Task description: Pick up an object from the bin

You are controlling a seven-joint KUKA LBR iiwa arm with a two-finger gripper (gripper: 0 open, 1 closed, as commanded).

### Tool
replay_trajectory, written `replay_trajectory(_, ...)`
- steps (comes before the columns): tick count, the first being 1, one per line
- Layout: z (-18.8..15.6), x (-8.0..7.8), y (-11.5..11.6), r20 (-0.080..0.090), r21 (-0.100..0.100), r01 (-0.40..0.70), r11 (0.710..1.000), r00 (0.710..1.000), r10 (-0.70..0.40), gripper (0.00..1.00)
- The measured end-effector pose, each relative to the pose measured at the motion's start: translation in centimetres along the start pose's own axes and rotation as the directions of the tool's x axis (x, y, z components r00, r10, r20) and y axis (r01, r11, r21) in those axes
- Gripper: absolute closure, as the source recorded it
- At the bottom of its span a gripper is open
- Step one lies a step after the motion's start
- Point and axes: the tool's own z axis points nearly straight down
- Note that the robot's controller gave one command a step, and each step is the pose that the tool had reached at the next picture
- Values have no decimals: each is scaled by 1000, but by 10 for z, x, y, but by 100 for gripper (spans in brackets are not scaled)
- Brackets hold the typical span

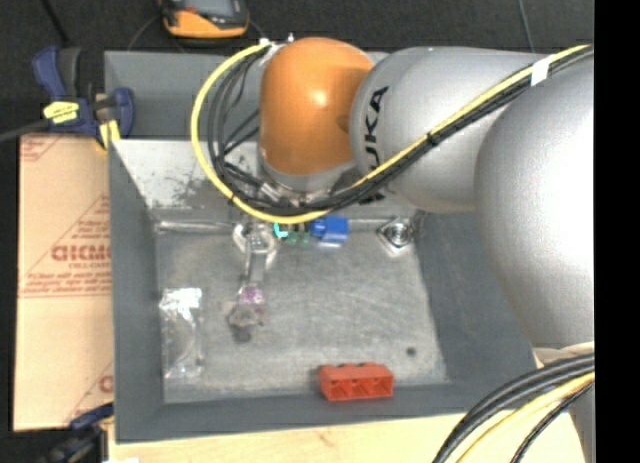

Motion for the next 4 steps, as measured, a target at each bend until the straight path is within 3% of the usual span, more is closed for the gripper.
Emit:
replay_trajectory(1, 99, 75, -26, -5, 3, 157, 988, 988, -157, 0)
replay_trajectory(2, 95, 71, -24, 5, 0, 152, 988, 988, -152, 100)
replay_trajectory(3, 40, 68, -27, 12, 2, 169, 986, 986, -169, 100)
replay_trajectory(4, -78, 52, -34, 16, 3, 173, 985, 985, -173, 100)
